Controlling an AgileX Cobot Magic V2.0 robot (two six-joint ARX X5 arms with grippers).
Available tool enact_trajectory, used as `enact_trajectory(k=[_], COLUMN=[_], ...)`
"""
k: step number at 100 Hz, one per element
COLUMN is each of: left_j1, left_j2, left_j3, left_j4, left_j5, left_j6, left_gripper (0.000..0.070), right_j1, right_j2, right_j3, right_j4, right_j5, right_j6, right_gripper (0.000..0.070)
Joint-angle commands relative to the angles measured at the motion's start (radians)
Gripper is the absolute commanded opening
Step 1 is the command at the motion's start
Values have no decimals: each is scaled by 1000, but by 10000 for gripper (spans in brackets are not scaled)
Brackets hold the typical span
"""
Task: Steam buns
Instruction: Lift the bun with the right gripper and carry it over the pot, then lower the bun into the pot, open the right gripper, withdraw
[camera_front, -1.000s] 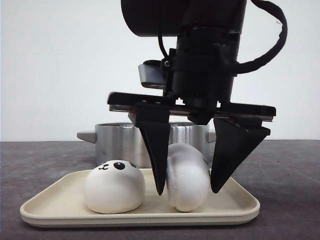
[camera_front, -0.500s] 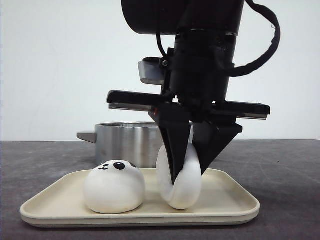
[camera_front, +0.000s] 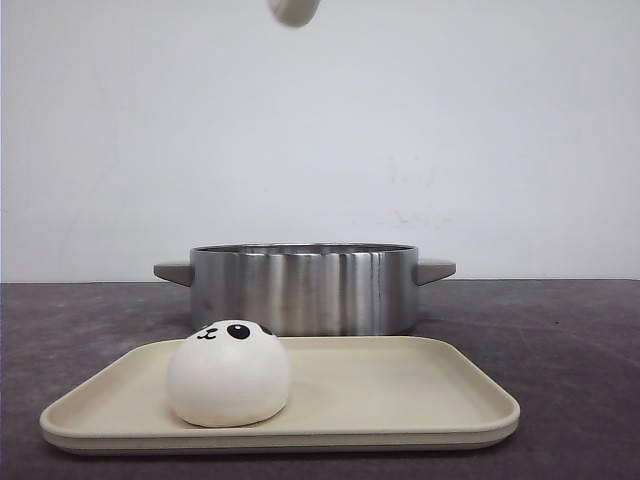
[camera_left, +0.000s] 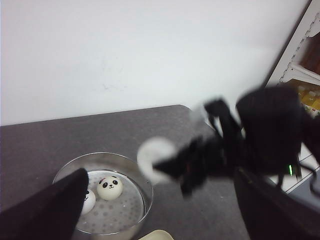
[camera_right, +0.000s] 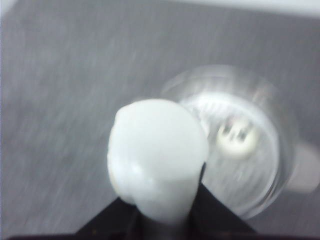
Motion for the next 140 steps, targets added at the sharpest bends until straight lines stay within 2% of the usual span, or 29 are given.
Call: enact_trajectory(k=[1, 34, 62, 85, 88, 91, 102, 107, 140], left_j1=[-7, -7, -7, -7, -7, -7, -7, -7, -7], left_j2=[6, 21, 29, 33, 34, 35, 40, 42, 53], left_j3=[19, 19, 19, 19, 19, 19, 19, 19, 19], left_j4=[18, 18, 17, 15, 15, 15, 14, 14, 5], left_j5=[1, 1, 1, 1, 1, 1, 1, 1, 1], left_j6=[10, 10, 10, 11, 11, 11, 26, 32, 33], left_gripper=[556, 556, 556, 556, 556, 556, 556, 556, 556], right_j1=[-25, -156, -182, -182, -182, -182, -184, -187, -187], right_j2=[53, 259, 454, 486, 486, 486, 486, 486, 484], right_j3=[29, 30, 30, 30, 30, 30, 30, 30, 55], right_j4=[-15, -48, -78, -56, -49, -46, -58, -67, -87], right_j5=[3, -10, -3, -2, -2, -2, -2, -1, 25], right_j6=[-68, -145, -169, -172, -172, -172, -174, -176, -187], right_gripper=[7, 7, 7, 12, 35, 94, 467, 556, 570])
